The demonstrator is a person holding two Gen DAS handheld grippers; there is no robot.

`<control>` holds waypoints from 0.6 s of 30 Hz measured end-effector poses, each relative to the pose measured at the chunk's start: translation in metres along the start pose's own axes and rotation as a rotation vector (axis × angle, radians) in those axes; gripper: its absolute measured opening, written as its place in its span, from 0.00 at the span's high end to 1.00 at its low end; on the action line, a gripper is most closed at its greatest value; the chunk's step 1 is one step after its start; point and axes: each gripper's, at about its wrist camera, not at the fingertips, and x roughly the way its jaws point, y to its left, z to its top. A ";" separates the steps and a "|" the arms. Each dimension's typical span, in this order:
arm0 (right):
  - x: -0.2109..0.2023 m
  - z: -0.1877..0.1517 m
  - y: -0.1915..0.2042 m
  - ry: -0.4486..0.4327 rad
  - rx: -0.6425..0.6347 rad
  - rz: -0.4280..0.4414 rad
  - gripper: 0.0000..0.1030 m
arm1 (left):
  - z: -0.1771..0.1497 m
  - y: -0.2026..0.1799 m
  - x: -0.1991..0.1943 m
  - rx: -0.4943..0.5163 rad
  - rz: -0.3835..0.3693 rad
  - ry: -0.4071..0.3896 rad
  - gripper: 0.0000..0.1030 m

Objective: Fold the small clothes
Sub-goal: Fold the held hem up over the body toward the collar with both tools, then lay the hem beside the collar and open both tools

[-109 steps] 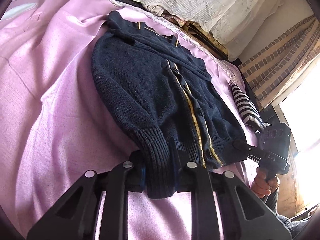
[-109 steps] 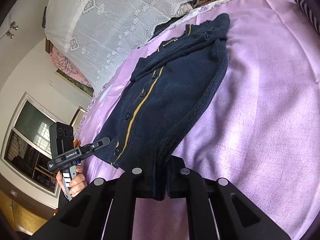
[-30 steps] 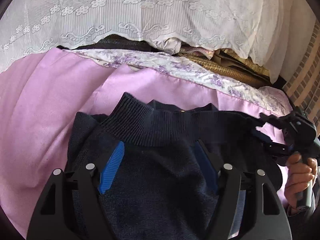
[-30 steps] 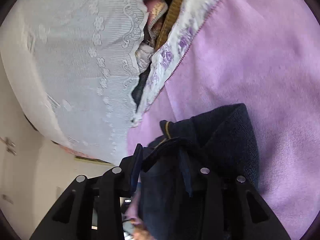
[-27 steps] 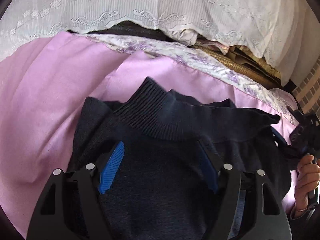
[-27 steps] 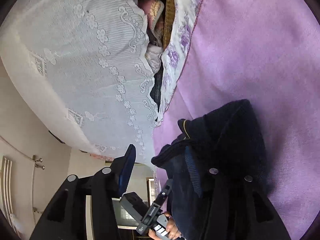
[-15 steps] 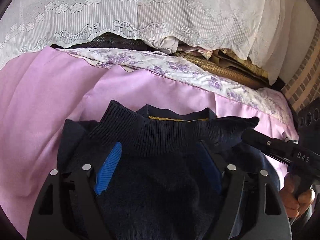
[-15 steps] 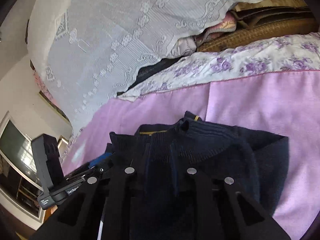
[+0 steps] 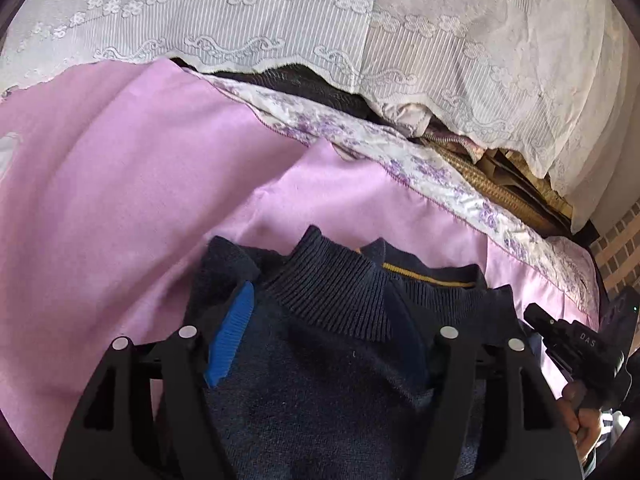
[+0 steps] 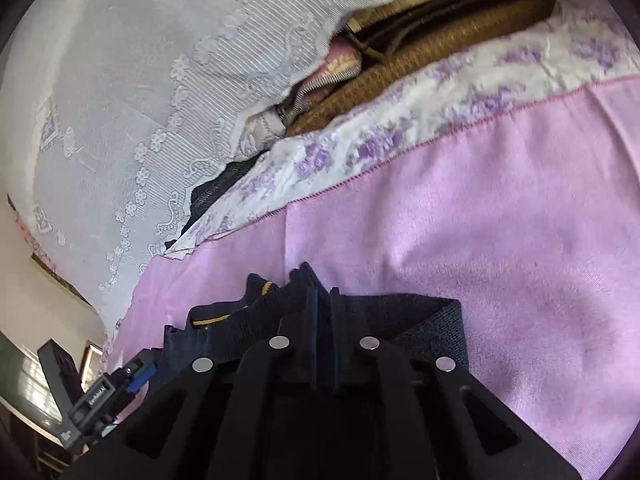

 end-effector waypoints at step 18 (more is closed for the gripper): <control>-0.017 -0.045 0.006 0.133 -0.091 0.060 1.00 | -0.065 -0.030 -0.014 0.246 0.069 0.068 0.14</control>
